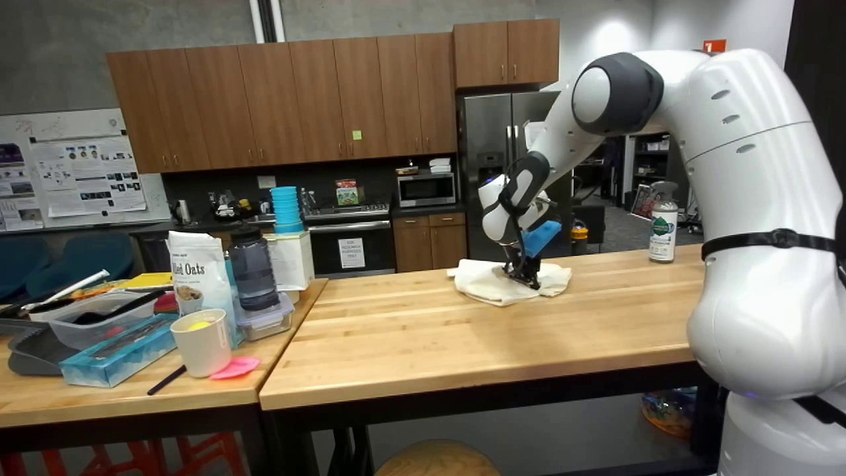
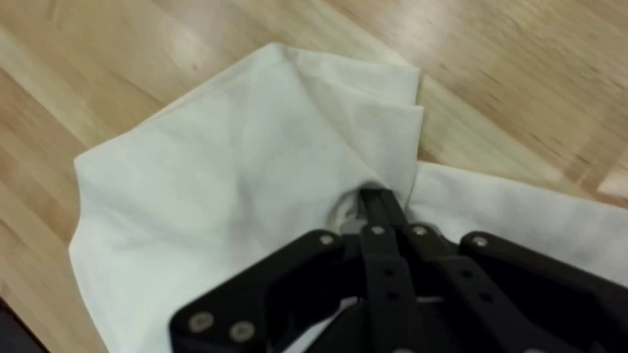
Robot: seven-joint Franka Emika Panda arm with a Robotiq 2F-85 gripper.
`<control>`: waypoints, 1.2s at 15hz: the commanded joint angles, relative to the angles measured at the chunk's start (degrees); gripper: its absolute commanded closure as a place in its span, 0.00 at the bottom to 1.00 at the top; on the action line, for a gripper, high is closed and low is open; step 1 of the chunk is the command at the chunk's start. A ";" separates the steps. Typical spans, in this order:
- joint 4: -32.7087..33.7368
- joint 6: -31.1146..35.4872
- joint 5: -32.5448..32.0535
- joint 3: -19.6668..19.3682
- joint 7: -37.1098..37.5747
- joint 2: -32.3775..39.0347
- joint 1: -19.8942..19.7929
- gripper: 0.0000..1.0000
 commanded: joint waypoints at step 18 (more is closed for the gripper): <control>16.62 -5.43 -4.42 2.13 -8.78 13.97 6.17 1.00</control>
